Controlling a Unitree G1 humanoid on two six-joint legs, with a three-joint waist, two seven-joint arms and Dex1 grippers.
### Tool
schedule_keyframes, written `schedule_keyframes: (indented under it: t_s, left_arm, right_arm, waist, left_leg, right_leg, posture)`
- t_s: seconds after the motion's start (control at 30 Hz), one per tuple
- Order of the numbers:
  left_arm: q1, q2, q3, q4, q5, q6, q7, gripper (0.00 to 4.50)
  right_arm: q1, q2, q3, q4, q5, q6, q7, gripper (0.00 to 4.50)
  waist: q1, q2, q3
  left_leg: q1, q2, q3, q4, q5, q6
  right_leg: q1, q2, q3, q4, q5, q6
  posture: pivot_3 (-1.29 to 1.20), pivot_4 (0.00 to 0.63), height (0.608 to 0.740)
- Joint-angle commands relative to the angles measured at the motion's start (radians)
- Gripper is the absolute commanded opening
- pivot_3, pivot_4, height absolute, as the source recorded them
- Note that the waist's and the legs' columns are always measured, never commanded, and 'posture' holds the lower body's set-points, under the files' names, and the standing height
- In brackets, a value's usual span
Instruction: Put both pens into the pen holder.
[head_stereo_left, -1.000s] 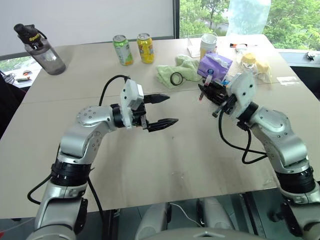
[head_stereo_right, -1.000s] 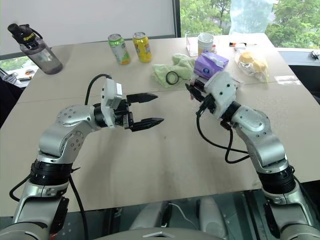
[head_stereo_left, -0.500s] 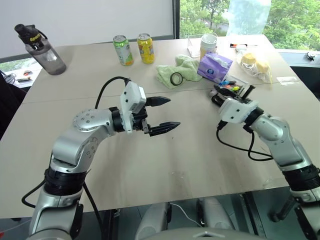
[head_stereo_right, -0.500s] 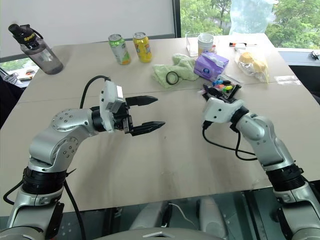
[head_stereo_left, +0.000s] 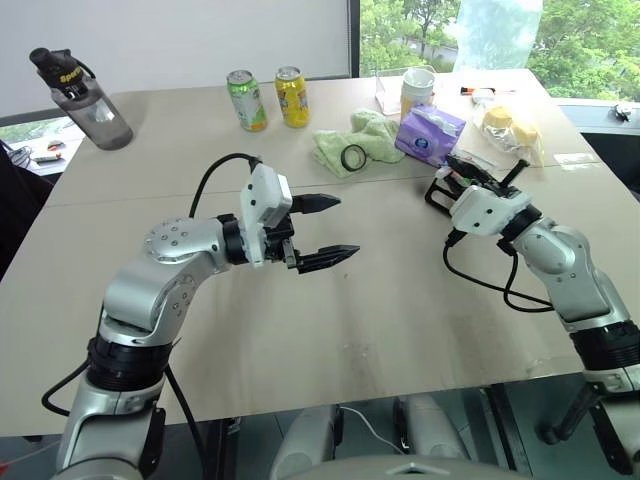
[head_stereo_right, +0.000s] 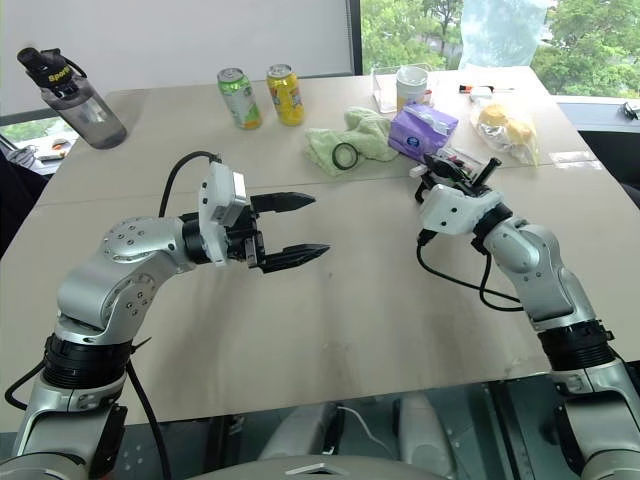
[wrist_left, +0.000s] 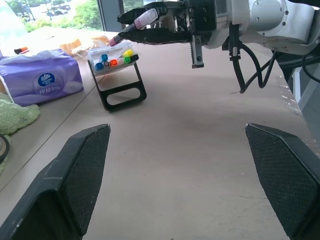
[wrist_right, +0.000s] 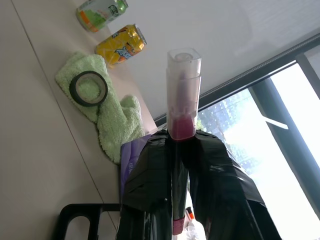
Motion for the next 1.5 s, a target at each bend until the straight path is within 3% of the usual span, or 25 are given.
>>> schedule_keyframes:
  t_s: [0.03,0.4,0.43,0.5,0.67,0.7,0.97,1.13,1.37,1.5]
  left_arm:
    - [-0.007,0.007,0.013,-0.018,-0.005,-0.014,-0.007,4.44]
    - [-0.012,0.003,0.013,-0.01,-0.002,-0.015,-0.008,4.44]
    - [-0.011,0.004,0.014,-0.011,-0.002,-0.016,-0.009,4.5]
    - [-0.01,0.007,0.015,-0.011,0.002,-0.017,-0.009,4.5]
    - [-0.002,0.015,0.022,-0.015,0.003,-0.016,-0.007,4.5]
    - [-0.001,0.017,0.023,-0.015,0.003,-0.016,-0.008,4.5]
    - [0.003,0.023,0.027,-0.014,-0.001,-0.015,-0.007,4.5]
    - [0.002,0.015,0.028,-0.005,0.002,-0.021,0.0,4.5]
    - [0.068,-0.051,0.059,-0.013,0.04,-0.034,0.143,4.5]
    - [0.205,-0.072,0.076,-0.071,0.077,0.001,0.261,4.5]
  right_arm:
    - [0.006,0.008,-0.029,-0.033,0.019,-0.013,0.002,0.04]
    - [-0.04,0.025,-0.067,0.046,0.044,0.038,-0.003,0.04]
    - [-0.046,0.031,-0.072,0.053,0.052,0.046,-0.003,1.07]
    - [-0.072,0.041,-0.082,0.088,0.07,0.061,-0.002,1.72]
    - [-0.106,0.038,-0.082,0.15,0.067,0.031,-0.01,4.21]
    - [-0.108,0.038,-0.082,0.153,0.067,0.028,-0.01,4.36]
    - [-0.092,0.056,-0.086,0.112,0.094,0.008,0.001,4.36]
    - [0.004,0.08,-0.059,0.009,0.254,0.079,0.158,4.36]
    - [0.139,0.076,-0.075,-0.195,0.541,0.486,0.35,4.36]
    - [0.225,0.053,-0.111,-0.261,0.659,0.605,0.414,4.36]
  waist:
    - [0.0,0.0,0.0]
    - [-0.001,0.0,0.0]
    - [-0.002,0.0,0.0]
    - [-0.002,0.0,0.0]
    - [-0.001,0.0,0.0]
    - [-0.001,0.0,0.0]
    - [-0.003,0.0,0.0]
    - [-0.001,0.0,0.0]
    - [-0.001,0.0,0.0]
    - [0.0,0.001,0.0]
  left_leg:
    - [0.0,0.0,0.0,0.0,0.0,0.0]
    - [0.0,0.0,0.0,0.0,0.0,0.0]
    - [0.0,0.0,0.0,0.0,0.0,0.0]
    - [0.0,0.0,0.0,0.0,0.0,0.0]
    - [0.0,0.0,0.0,0.0,0.0,0.0]
    - [0.0,0.0,0.0,0.0,0.0,0.0]
    - [0.0,0.0,0.0,0.0,0.0,0.0]
    - [0.0,0.0,0.0,0.0,0.0,0.0]
    - [0.0,0.0,-0.001,0.0,0.0,0.0]
    - [0.001,0.0,-0.001,-0.001,0.0,0.0]
  right_leg:
    - [0.0,0.0,0.0,0.0,0.0,0.0]
    - [0.0,0.0,0.0,0.0,0.0,0.0]
    - [0.0,0.0,0.0,0.0,0.0,0.0]
    - [0.0,0.0,0.0,0.0,0.0,0.0]
    - [0.0,0.0,0.0,0.0,0.0,0.0]
    - [0.0,0.0,0.0,0.0,0.0,0.0]
    - [0.0,0.0,0.0,0.0,0.0,0.0]
    - [0.0,0.0,0.0,0.0,0.0,0.0]
    - [0.001,0.0,0.001,-0.001,0.0,0.0]
    - [0.001,0.0,0.003,-0.001,0.0,0.0]
  posture:
    - [0.0,0.15,0.74]
    - [0.0,0.15,0.74]
    - [0.0,0.15,0.74]
    - [0.0,0.15,0.74]
    - [0.0,0.15,0.74]
    - [0.0,0.15,0.74]
    - [0.0,0.15,0.74]
    - [0.0,0.15,0.74]
    - [0.0,0.15,0.74]
    - [0.0,0.15,0.74]
